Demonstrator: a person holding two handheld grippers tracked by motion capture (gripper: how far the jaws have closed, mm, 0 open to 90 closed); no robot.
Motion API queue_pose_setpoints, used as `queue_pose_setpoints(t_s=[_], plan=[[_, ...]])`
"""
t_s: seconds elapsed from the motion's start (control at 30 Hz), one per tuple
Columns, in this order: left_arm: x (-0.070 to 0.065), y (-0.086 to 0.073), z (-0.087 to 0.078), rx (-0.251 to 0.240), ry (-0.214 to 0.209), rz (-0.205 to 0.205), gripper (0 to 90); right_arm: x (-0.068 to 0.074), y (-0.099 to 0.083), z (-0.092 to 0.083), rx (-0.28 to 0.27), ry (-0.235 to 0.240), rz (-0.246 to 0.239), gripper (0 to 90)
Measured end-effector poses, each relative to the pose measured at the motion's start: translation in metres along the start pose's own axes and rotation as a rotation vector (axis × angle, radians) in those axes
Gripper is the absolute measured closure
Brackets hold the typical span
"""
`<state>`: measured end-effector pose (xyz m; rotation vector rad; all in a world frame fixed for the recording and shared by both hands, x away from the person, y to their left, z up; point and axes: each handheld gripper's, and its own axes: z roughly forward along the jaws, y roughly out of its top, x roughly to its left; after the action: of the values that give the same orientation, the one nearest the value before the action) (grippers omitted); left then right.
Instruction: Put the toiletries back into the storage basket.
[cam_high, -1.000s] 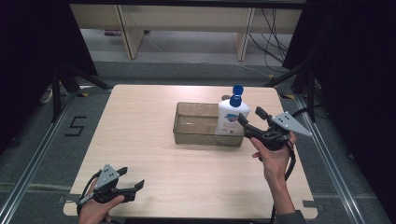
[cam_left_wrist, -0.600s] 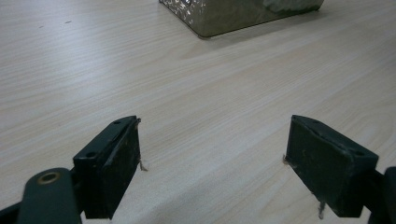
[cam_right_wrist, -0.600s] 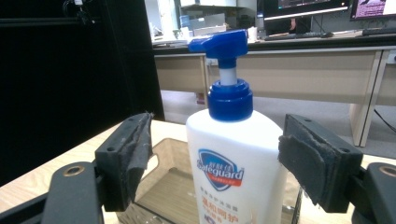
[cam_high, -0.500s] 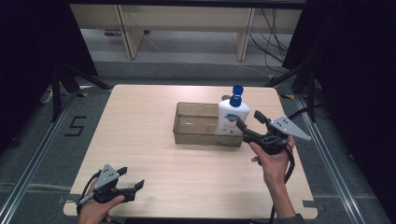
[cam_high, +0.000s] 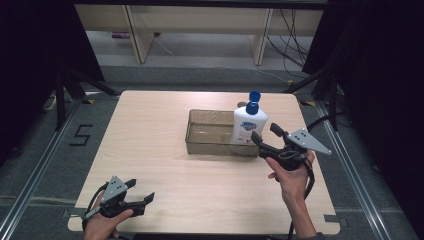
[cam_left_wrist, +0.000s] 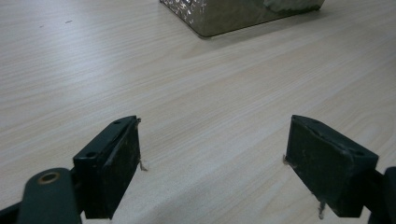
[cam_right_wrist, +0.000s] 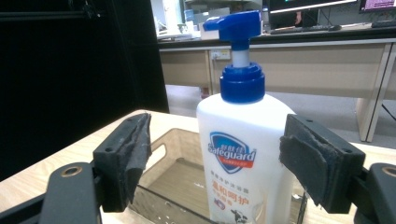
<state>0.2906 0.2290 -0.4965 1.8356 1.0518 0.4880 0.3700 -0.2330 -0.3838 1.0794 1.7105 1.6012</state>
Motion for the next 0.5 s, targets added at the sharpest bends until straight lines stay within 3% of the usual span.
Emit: queue_pose_setpoints(t_s=[0.23, 0.5], plan=[[0.000, 0.000, -0.001, 0.011, 0.008, 0.001, 17.2, 0.004, -0.004, -0.003, 0.017, 0.002, 0.018, 24.9], [0.000, 0.000, 0.000, 0.007, 0.008, -0.009, 17.2, 0.004, -0.011, -0.005, 0.034, 0.004, 0.007, 23.2]])
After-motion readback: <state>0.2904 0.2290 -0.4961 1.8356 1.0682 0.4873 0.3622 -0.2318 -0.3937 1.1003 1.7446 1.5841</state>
